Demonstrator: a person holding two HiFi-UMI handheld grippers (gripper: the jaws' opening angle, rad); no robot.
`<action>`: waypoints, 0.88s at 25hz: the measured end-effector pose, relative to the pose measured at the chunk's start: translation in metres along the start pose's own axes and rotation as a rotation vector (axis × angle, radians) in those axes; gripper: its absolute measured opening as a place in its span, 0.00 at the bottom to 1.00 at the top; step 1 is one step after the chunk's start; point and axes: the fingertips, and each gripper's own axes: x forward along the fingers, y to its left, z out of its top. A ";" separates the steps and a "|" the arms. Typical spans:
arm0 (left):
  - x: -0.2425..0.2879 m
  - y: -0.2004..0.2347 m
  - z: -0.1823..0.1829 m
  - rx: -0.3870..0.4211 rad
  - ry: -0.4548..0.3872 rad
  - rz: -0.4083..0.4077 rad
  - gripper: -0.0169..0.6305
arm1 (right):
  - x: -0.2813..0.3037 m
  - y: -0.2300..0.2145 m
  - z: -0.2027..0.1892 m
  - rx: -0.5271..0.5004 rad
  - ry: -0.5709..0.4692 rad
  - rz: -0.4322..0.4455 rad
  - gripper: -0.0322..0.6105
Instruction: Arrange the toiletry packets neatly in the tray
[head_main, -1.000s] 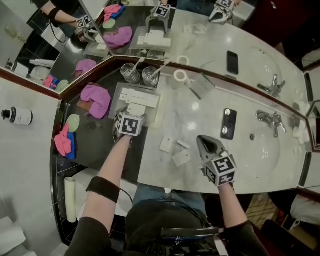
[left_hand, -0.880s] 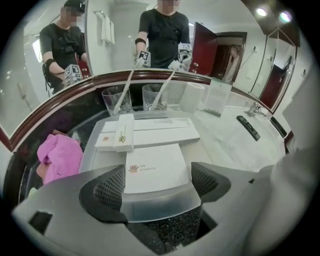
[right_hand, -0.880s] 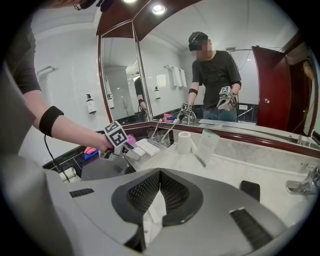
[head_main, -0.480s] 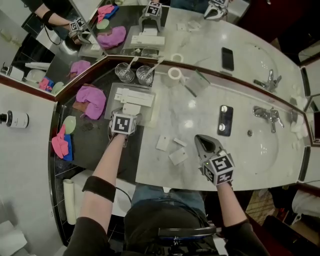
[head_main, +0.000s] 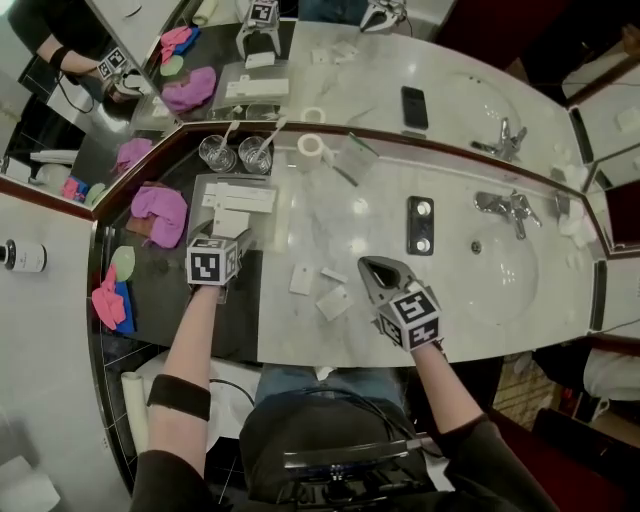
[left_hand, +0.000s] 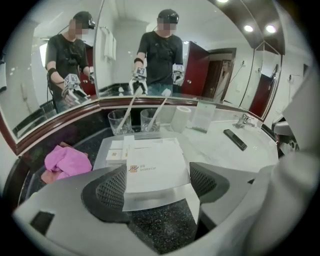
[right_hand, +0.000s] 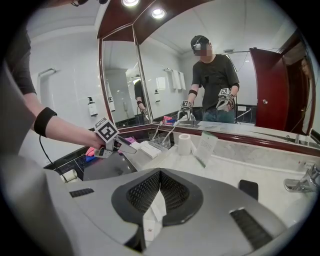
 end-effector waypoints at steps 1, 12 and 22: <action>-0.008 -0.005 0.005 0.011 -0.030 -0.008 0.63 | -0.002 -0.001 0.000 -0.004 -0.006 -0.003 0.07; -0.126 -0.058 0.029 0.067 -0.319 0.003 0.63 | -0.029 0.010 0.030 -0.044 -0.091 0.025 0.07; -0.133 -0.062 -0.031 0.102 -0.201 0.015 0.63 | -0.034 0.025 0.033 -0.036 -0.128 0.050 0.07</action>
